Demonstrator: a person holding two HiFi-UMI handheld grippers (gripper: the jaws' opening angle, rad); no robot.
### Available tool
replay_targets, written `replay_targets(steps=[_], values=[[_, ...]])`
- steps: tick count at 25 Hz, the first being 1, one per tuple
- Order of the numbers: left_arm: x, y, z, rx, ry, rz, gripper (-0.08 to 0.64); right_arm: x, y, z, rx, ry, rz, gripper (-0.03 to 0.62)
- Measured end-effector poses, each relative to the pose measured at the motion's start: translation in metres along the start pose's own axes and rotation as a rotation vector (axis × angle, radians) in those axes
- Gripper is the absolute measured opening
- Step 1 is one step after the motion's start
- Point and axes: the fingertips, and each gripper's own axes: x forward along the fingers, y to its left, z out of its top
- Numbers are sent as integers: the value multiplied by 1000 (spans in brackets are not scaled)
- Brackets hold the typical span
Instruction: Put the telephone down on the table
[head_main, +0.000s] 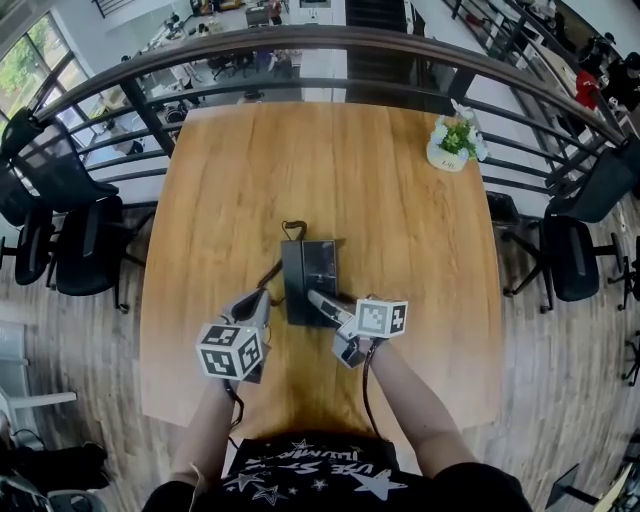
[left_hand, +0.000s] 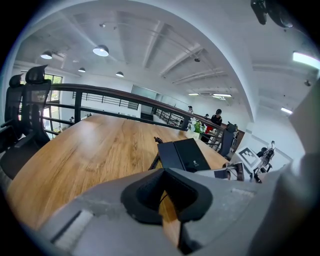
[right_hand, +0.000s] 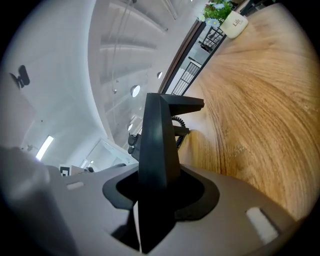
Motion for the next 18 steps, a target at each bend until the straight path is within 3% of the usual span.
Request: replay_targets(steps=[5,18], values=[[-6,-5,-3,71,-1,13,2,-1,-6,-4,-22,-11,-57,183],[-22,-15,-11,65,-9,14,2,-17,-21,-3,-173,29,-258,261]])
